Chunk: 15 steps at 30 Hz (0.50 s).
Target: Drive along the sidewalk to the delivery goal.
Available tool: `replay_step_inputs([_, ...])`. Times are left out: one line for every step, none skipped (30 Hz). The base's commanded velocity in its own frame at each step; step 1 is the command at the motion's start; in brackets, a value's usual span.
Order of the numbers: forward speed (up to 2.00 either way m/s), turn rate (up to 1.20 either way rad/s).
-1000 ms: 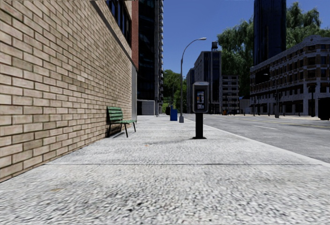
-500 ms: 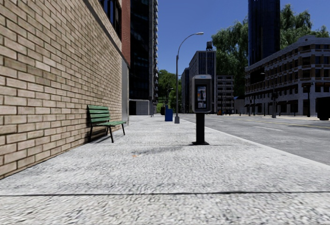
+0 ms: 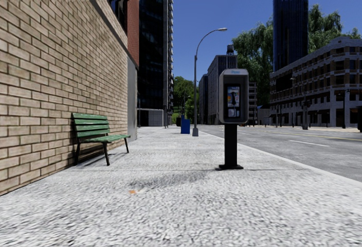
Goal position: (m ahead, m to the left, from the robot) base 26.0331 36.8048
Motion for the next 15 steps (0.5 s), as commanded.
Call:
replay_step_inputs([2.0, 0.0])
replay_step_inputs([2.0, 0.0])
replay_step_inputs([2.0, 0.0])
replay_step_inputs([2.0, 0.0])
replay_step_inputs([2.0, 0.0])
replay_step_inputs([2.0, 0.0])
replay_step_inputs([2.0, 0.0])
replay_step_inputs([2.0, 0.0])
replay_step_inputs([2.0, 0.0])
replay_step_inputs([2.0, 0.0])
replay_step_inputs([2.0, 0.0])
replay_step_inputs([2.0, 0.0])
replay_step_inputs([2.0, 0.0])
replay_step_inputs([2.0, 0.0])
replay_step_inputs([2.0, 0.0])
